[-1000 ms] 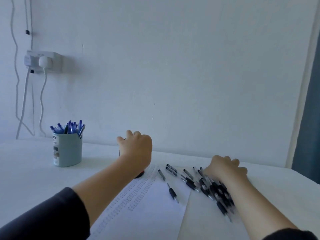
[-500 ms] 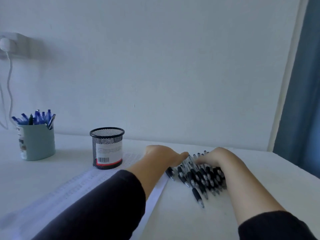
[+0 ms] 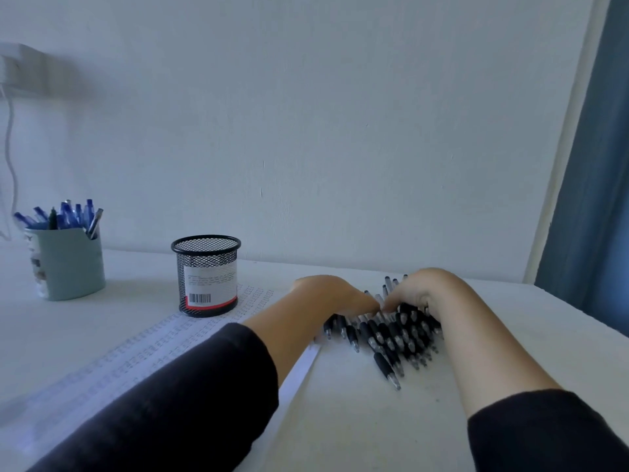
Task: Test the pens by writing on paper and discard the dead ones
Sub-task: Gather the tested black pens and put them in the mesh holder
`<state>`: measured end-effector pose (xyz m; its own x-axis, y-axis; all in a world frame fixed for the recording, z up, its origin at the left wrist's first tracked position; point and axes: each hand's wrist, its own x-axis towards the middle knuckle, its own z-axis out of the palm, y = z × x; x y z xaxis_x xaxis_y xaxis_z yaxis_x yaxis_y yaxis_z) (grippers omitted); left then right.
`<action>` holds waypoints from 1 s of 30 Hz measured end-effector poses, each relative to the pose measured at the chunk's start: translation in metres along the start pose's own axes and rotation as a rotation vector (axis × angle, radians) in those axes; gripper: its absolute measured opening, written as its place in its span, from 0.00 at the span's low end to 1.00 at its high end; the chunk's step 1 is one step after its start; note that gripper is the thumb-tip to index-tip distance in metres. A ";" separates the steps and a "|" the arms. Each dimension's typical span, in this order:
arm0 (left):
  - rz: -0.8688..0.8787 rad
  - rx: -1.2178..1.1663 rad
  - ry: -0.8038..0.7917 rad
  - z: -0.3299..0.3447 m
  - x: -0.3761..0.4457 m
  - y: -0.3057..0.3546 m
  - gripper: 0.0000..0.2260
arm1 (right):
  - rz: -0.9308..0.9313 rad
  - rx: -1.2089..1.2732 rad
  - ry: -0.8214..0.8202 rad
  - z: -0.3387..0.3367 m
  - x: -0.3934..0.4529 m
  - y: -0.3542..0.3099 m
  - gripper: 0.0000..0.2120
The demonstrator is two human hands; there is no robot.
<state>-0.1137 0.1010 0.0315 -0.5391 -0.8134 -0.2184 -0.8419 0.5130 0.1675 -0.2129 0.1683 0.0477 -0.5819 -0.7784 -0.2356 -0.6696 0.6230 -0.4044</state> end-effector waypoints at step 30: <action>0.059 -0.982 0.223 -0.047 0.000 -0.026 0.11 | -0.212 1.302 0.032 -0.010 -0.005 0.007 0.08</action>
<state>-0.0906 0.0749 0.0723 -0.4782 -0.8781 -0.0162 -0.3671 0.1831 0.9120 -0.2195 0.1773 0.0545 -0.5439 -0.8377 -0.0491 0.1720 -0.0540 -0.9836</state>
